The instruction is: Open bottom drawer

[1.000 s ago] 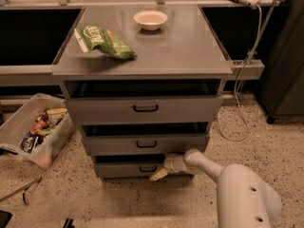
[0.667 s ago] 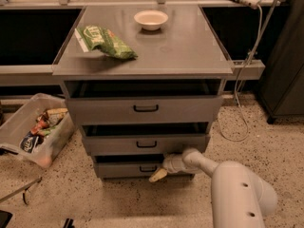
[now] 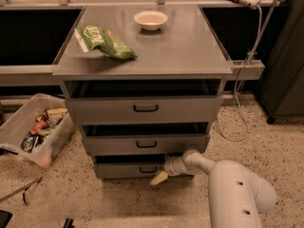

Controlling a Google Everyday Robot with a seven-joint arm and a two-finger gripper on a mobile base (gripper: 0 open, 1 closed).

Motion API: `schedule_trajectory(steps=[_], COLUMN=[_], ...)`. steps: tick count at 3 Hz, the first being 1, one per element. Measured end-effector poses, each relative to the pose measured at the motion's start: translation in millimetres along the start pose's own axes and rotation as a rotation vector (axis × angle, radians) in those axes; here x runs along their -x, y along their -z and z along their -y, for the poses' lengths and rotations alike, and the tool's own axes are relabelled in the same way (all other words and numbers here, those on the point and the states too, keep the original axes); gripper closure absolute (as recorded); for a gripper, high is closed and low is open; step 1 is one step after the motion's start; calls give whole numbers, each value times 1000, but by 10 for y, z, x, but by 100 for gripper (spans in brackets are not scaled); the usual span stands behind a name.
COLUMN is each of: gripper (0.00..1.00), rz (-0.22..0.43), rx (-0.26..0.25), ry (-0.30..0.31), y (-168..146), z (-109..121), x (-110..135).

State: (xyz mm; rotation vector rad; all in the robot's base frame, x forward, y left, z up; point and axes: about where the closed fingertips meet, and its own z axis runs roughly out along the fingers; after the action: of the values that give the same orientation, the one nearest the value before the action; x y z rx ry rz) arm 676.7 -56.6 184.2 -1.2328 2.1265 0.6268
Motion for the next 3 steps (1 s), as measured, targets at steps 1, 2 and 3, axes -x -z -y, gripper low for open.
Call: schedule_trajectory(steps=[1,2,3], gripper=[0,0,0], rz=[0,0,-8], rx=[0,0,15], ry=[0,0,-17], y=[0,24,32], z=[0,-5,-107], x=[0,29,-8])
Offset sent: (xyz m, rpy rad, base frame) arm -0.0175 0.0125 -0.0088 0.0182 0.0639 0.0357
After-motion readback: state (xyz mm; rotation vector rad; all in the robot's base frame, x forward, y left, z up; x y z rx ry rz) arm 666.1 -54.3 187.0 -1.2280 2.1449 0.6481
